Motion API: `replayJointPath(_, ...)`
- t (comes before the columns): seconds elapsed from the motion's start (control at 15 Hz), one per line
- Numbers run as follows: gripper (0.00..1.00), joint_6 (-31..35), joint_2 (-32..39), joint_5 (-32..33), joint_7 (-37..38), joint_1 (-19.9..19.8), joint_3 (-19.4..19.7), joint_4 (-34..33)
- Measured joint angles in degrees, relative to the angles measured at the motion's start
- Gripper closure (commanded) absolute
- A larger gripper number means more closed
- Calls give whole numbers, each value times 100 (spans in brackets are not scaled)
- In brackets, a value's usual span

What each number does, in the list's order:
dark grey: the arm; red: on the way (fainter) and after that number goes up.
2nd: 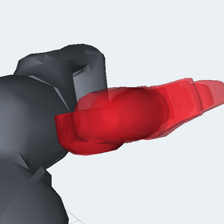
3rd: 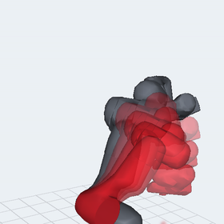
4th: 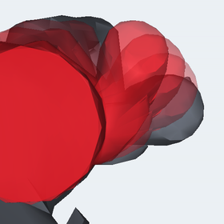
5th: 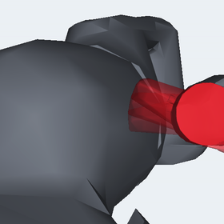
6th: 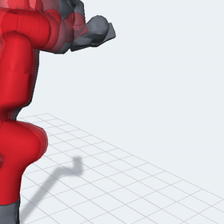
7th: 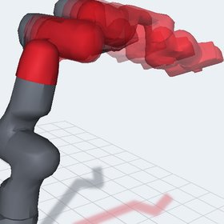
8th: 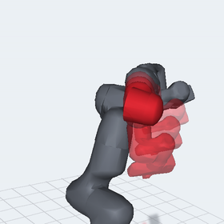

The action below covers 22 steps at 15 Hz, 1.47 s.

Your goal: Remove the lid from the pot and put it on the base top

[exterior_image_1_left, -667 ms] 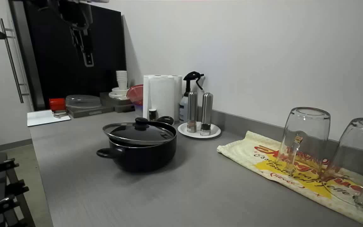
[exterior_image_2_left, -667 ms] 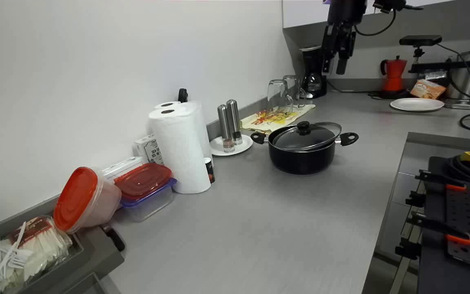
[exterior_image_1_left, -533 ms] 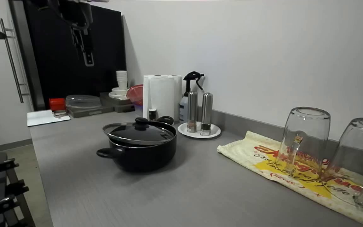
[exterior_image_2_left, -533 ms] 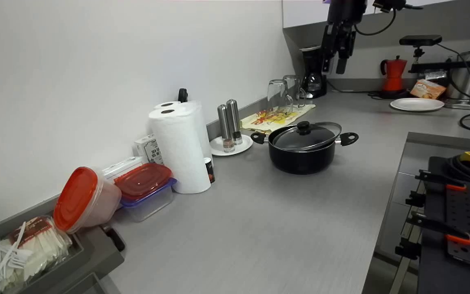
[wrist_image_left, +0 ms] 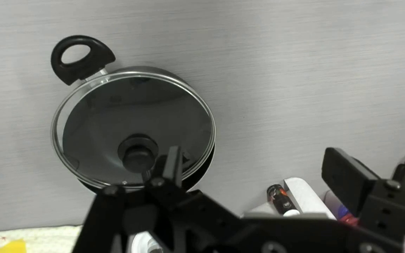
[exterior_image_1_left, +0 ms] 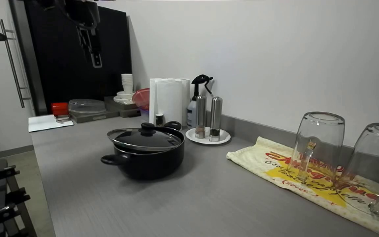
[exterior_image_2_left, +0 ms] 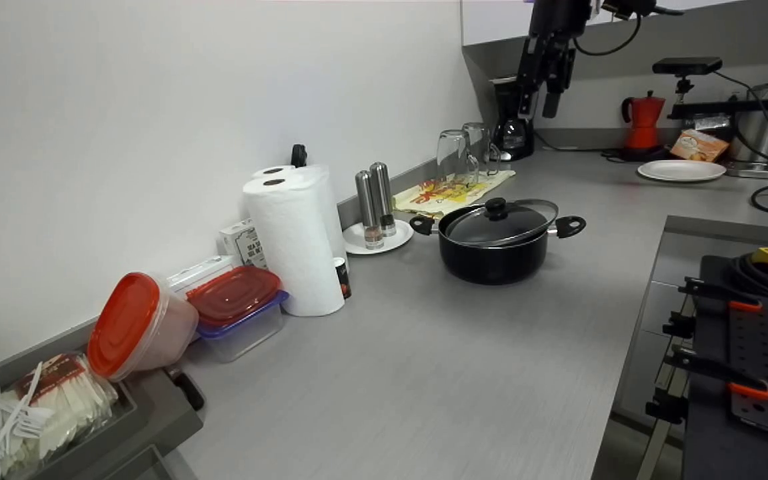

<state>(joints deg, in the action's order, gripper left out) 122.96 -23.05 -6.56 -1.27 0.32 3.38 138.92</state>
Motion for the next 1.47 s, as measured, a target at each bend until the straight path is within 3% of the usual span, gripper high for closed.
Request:
replayJointPath(0.47, 0, 833, 1128, 442, -6, -121, -1, -1027)
replayJointPath(0.8, 0, 908, 2054, 906, -4, -360, 35, -1609)
replayJointPath(1.47, 0, 778, 2710, 1058, 29, -542, 164, -1785)
